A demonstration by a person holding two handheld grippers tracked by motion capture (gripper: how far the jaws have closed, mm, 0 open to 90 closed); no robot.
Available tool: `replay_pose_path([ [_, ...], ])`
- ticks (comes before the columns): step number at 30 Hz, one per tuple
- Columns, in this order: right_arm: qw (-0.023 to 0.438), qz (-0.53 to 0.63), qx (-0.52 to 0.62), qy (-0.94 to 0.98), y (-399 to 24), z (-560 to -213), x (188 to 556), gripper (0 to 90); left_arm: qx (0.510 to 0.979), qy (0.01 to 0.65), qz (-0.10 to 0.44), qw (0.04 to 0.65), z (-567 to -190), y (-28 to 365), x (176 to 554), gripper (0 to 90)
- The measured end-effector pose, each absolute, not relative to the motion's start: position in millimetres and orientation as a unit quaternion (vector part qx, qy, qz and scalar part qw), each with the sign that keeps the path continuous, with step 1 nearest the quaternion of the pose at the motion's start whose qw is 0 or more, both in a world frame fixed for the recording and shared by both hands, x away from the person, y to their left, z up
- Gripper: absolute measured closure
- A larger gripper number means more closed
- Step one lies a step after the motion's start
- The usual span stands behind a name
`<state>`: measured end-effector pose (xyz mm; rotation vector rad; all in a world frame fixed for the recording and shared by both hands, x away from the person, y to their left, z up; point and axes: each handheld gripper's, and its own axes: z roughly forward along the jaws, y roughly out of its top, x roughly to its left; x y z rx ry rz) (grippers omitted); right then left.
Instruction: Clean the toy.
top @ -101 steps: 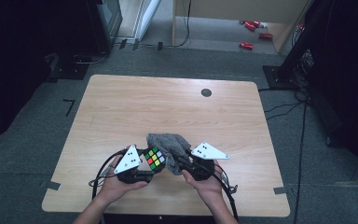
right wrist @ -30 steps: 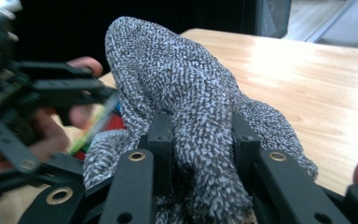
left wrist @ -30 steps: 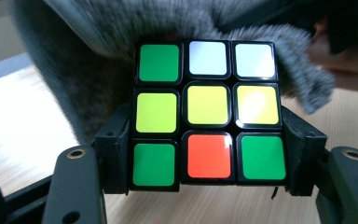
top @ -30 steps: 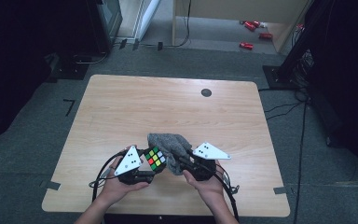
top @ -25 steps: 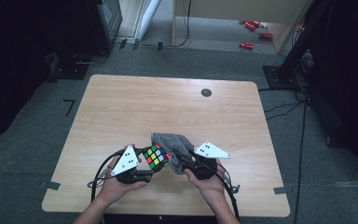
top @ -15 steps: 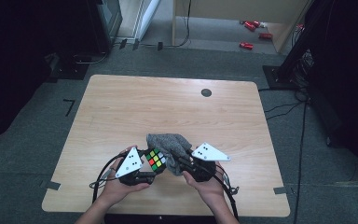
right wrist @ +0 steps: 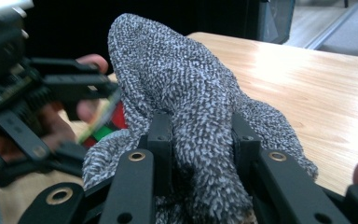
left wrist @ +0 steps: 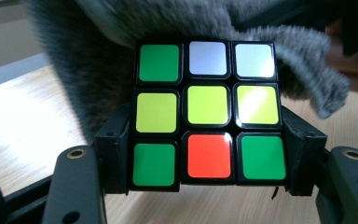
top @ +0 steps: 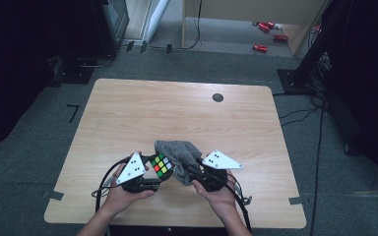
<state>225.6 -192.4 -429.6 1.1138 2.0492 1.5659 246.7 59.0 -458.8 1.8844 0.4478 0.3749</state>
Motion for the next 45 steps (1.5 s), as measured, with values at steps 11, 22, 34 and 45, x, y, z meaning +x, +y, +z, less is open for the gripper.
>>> replay_pose_path([
  [11,0.163,0.539,0.409,0.718,-200,-440,233,69.1,0.790,0.186,0.160,0.561,-456,61,246,34.4],
  [22,0.155,0.560,0.388,0.715,-193,-429,225,69.1,0.804,0.174,0.165,0.544,-458,53,242,34.4],
  [34,0.163,0.557,0.381,0.720,-190,-426,223,69.8,0.806,0.178,0.157,0.543,-461,53,244,34.3],
  [45,0.155,0.546,0.407,0.716,-198,-435,229,69.9,0.794,0.191,0.151,0.557,-458,60,248,34.4],
])
